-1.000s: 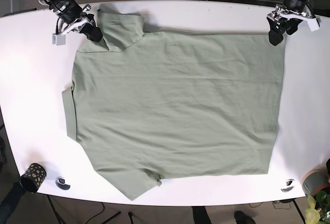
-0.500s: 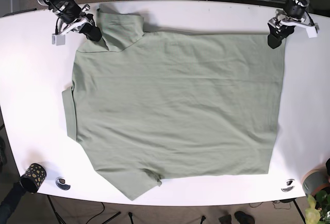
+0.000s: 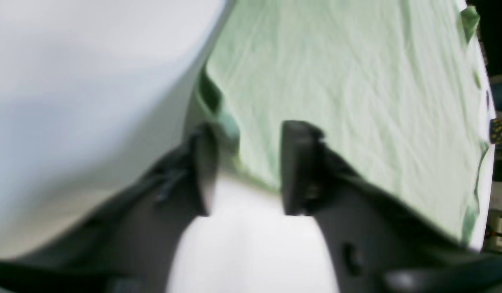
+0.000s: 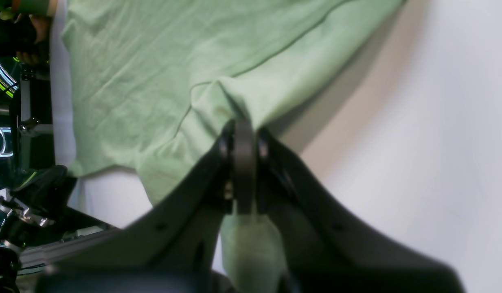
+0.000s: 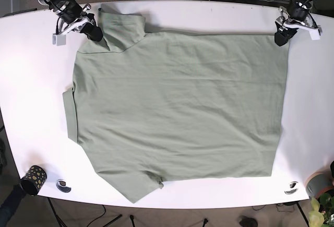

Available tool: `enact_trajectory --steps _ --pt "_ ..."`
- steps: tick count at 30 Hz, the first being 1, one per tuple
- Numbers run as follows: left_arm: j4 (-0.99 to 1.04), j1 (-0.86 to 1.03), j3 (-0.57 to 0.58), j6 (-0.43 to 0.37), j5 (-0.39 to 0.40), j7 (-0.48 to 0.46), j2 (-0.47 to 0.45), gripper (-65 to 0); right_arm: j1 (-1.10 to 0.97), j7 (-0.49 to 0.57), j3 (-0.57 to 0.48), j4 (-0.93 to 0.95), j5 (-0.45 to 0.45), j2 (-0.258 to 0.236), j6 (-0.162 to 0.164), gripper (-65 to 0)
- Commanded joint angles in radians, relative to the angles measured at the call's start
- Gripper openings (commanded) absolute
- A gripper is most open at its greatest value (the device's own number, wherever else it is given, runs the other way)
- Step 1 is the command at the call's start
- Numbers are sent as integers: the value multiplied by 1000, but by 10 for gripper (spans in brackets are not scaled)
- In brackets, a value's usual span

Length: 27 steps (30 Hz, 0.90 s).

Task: Fold the T-shirt properly
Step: 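Close both grippers on the shirt's shoulder corners, then lift the shoulder corners and pull them toward the hem with both grippers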

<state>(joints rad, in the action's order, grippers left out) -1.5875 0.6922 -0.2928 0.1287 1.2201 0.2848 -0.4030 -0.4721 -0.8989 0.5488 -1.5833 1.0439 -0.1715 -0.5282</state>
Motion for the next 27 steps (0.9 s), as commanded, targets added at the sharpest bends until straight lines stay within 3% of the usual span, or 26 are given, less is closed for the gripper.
enact_trajectory --steps 1,4,14,27 --pt "5 1 -7 15 7 -15 -14 -536 -1 13 6 -18 22 -12 -13 -650" --pt "23 -2 -7 15 7 -17 -14 -649 -1 14 6 -18 22 -12 -13 -650" --pt "-7 -29 -7 15 7 -17 -14 -644 -6 14 41 -21 22 -9 -20 -650" --pt "-182 126 -58 16 5 -22 -12 -644 -138 14 90 -128 29 -7 -22 -650"
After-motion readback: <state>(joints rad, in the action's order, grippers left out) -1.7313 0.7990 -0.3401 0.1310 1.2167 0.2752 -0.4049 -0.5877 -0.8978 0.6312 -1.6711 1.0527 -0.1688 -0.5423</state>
